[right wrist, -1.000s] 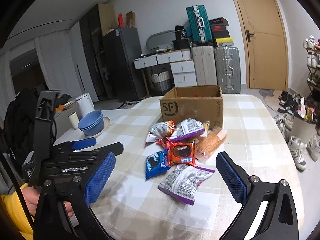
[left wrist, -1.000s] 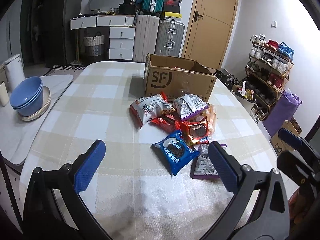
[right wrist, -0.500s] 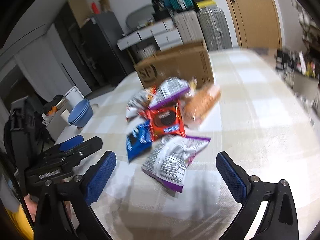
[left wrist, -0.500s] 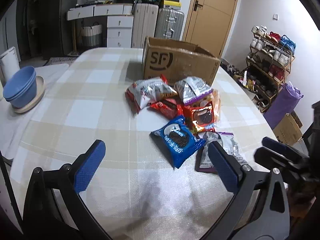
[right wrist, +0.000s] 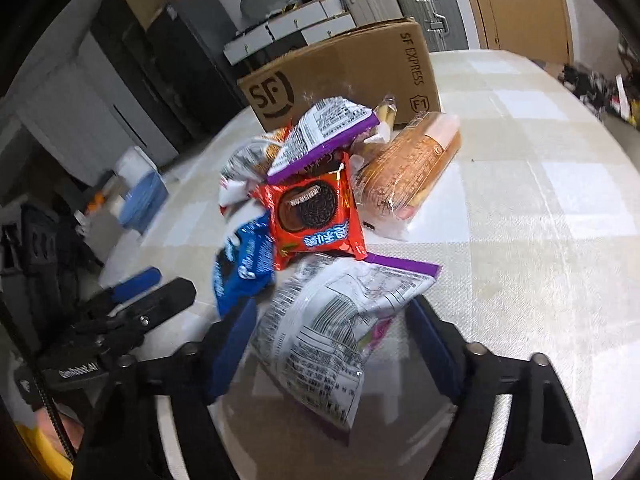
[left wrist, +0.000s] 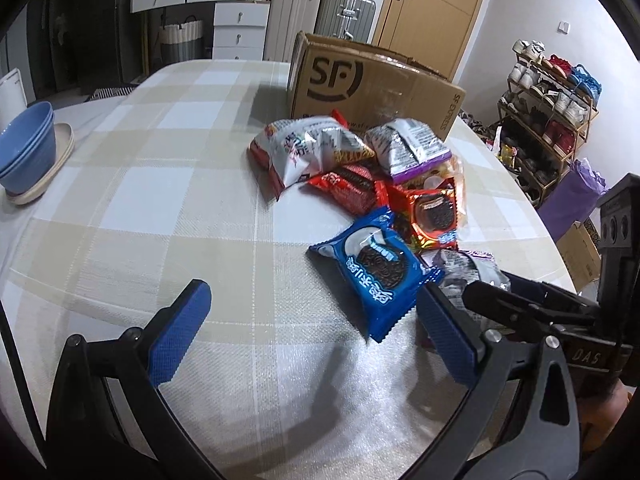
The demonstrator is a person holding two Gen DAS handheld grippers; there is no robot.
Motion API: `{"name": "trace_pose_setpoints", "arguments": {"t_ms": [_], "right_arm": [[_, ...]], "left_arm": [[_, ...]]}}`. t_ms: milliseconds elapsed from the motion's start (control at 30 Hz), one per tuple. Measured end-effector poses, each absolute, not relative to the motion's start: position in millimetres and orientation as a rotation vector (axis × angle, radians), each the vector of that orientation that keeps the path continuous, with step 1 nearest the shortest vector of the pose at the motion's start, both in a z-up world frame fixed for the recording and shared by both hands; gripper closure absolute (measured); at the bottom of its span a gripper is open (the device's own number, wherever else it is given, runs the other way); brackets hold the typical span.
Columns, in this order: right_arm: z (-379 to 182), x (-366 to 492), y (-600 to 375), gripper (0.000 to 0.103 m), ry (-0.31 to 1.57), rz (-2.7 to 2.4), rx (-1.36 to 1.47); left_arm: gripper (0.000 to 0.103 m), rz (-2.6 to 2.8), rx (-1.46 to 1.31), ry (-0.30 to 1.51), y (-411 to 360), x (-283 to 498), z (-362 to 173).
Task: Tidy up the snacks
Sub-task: 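Grasp the white-purple printed bag with the right tool while the left tool grasps the blue Oreo pack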
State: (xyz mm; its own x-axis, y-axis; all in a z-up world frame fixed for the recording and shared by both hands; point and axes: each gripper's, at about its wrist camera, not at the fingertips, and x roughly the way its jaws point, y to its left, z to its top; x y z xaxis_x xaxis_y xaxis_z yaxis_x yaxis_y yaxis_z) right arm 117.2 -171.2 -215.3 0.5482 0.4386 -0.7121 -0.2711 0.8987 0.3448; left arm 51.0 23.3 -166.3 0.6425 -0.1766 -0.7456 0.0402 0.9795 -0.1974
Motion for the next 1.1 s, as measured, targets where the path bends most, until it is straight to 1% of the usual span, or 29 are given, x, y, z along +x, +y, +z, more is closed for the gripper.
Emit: {"name": "trace_pose_setpoints", "arguments": {"t_ms": [33,100,167,200,233,267,667,1100], "right_arm": [[-215,117,-169,0.039,0.895,0.424,0.183],[-216,115,-165,0.043,0.888,0.428,0.148],[-215,113,-159,0.050,0.879,0.423,0.087],[-216,111,-159,0.051,0.877,0.434,0.079],[-216,110,-159,0.057,0.875,0.450,0.084],[-216,109,-160,0.059,0.872,0.471,0.098],[-218,91,-184,0.061,0.857,0.524,0.227],[-202,69,-231,0.061,0.765,0.522,0.340]], "left_arm": [[0.001,-0.124,-0.169,0.870,23,53,-168],[0.001,-0.121,-0.171,0.877,22,57,-171],[0.001,-0.119,-0.175,0.881,22,59,-172],[0.001,-0.117,-0.174,0.882,23,60,-173],[0.001,-0.116,-0.173,0.883,23,60,-172],[0.001,-0.115,-0.172,0.883,22,61,-172],[0.001,-0.101,-0.166,0.884,20,58,-166],[0.001,-0.110,-0.195,0.923,16,63,-165]]}}
